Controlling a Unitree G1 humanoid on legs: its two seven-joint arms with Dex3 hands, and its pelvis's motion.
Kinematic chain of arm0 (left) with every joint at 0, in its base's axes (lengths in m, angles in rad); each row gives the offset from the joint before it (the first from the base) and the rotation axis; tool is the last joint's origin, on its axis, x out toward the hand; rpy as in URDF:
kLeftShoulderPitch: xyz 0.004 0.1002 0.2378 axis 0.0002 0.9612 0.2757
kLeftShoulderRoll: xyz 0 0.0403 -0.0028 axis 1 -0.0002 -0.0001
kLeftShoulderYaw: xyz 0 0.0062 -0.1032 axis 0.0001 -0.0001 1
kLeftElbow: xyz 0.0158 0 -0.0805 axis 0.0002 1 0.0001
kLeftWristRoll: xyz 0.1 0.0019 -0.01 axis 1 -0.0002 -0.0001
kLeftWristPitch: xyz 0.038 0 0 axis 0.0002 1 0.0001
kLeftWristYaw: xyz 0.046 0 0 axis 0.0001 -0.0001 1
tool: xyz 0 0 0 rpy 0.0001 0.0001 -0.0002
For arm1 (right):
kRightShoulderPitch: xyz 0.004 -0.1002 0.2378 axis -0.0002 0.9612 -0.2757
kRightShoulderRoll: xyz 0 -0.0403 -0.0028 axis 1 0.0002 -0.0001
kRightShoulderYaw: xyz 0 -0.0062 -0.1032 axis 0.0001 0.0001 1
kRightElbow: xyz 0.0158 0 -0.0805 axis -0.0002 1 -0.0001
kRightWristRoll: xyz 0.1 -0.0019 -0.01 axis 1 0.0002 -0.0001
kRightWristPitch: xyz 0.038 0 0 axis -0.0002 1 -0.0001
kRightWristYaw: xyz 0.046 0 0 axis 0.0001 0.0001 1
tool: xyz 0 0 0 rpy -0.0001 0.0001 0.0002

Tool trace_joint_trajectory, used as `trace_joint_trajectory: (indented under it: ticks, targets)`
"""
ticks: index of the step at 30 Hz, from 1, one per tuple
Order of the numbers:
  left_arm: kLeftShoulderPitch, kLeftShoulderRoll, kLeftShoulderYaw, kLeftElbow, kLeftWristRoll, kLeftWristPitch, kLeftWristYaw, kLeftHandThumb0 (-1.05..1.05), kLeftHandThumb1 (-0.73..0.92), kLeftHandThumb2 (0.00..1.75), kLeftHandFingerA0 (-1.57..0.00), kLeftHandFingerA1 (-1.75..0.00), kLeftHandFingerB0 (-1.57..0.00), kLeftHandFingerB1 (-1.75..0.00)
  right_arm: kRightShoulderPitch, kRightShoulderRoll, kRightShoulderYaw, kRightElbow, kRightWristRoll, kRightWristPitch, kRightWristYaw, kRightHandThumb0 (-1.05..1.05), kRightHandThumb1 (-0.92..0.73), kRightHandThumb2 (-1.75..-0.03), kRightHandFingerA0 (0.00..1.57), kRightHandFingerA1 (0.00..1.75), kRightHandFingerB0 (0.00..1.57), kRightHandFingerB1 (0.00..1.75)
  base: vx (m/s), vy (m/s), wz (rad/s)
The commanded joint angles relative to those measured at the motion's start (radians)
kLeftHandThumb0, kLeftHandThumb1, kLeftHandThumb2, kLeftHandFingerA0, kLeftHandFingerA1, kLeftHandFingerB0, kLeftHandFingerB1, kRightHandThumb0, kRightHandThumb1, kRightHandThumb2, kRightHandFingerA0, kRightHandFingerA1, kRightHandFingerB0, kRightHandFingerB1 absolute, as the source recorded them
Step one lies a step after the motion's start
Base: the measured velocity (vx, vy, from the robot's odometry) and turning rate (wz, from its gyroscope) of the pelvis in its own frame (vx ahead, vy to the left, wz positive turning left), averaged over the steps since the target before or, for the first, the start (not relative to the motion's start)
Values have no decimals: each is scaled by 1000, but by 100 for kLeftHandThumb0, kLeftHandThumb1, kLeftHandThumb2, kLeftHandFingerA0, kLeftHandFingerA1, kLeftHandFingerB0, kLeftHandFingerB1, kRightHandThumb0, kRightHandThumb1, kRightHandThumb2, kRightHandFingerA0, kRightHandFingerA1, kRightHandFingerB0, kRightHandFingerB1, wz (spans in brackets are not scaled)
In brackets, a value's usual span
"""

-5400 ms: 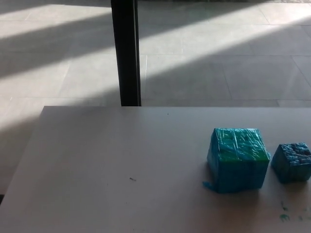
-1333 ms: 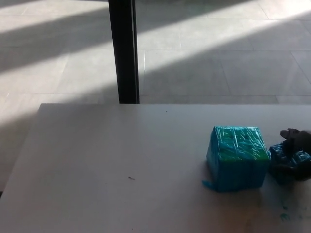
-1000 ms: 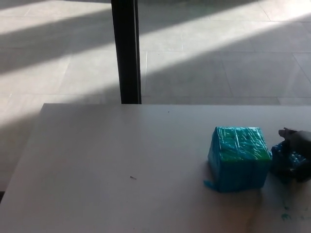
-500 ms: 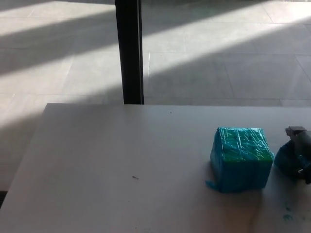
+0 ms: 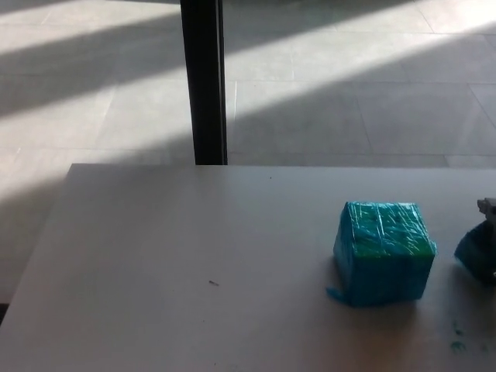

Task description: The robot uses its right hand to pick up the small cube kept on the middle on the desk and place it on the bigger cube kept next to it

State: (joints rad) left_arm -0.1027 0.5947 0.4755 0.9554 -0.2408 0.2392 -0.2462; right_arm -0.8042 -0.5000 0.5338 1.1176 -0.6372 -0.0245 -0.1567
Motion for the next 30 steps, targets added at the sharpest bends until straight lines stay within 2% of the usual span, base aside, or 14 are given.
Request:
trace_joint_trajectory:
  ticks: [1,2,4,5,6,8,9,11,12,14,20,26,29,30]
  targets:
    - [16,22,4,-22,-1,4,9,-101,91,69,-45,-64,-42,-43,7,-64,-42,-38,6,-79,-30,-34,-78,-70,81,152,79,59,0,0,0]
    - [18,26,2,-27,2,8,8,-97,69,114,-44,-66,-39,-53,2,-75,-52,-50,9,-90,-25,-34,-77,-77,83,158,81,79,0,0,0]
    - [13,28,5,-20,-1,11,7,-99,70,114,-44,-64,-39,-52,-2,-93,-82,-81,25,-104,-3,-30,-75,-85,85,170,78,63,0,0,0]
    - [10,29,8,-15,-6,17,4,-101,91,67,-46,-60,-41,-40,-6,-109,-103,-108,38,-113,11,-29,-73,-86,82,173,72,106,0,0,0]
    - [12,30,8,-10,-5,14,2,-99,70,115,-44,-65,-38,-52,-11,-118,-115,-127,42,-113,26,-28,-74,-84,82,173,72,111,0,0,0]
    - [12,31,9,-5,-6,9,-3,-95,69,114,-39,-64,-33,-51,-12,-129,-137,-161,41,-108,40,-26,-73,-84,81,172,67,139,0,0,0]
    - [11,31,7,-4,-4,7,0,-100,92,68,-45,-60,-41,-41,-15,-139,-148,-176,43,-111,50,-29,-74,-80,79,172,75,111,0,0,0]
    - [16,31,8,-6,-4,5,-1,-101,71,116,-40,-63,-34,-50,-32,-156,-177,-211,49,-113,60,-25,-69,-82,80,173,69,140,0,0,0]
    - [19,31,8,-13,-5,8,-2,-101,91,68,-45,-61,-40,-41,-38,-162,-189,-224,54,-112,72,-26,-70,-77,83,169,79,88,0,0,0]
    - [16,31,7,-6,-2,4,3,-99,70,114,-43,-66,-39,-53,-38,-171,-227,-269,75,-129,85,-26,-61,-87,106,165,81,124,0,0,0]
    - [22,32,3,-16,3,7,11,-100,92,69,-47,-64,-42,-42,-16,-191,-262,-427,72,-120,150,-27,-63,-74,87,170,90,86,0,0,0]
    - [22,32,4,-13,1,8,9,-100,71,115,-44,-65,-39,-52,36,-180,-304,-614,114,-101,236,-20,-60,-89,101,174,68,147,0,0,0]
    - [25,29,11,-18,-7,14,9,-102,92,68,-45,-63,-41,-42,56,-171,-318,-691,136,-78,293,-22,-59,-94,83,174,74,149,0,0,0]
    - [23,29,8,-11,-2,6,8,-102,92,70,-46,-63,-43,-43,61,-167,-318,-710,136,-67,305,-23,-64,-75,88,170,88,92,0,0,0]
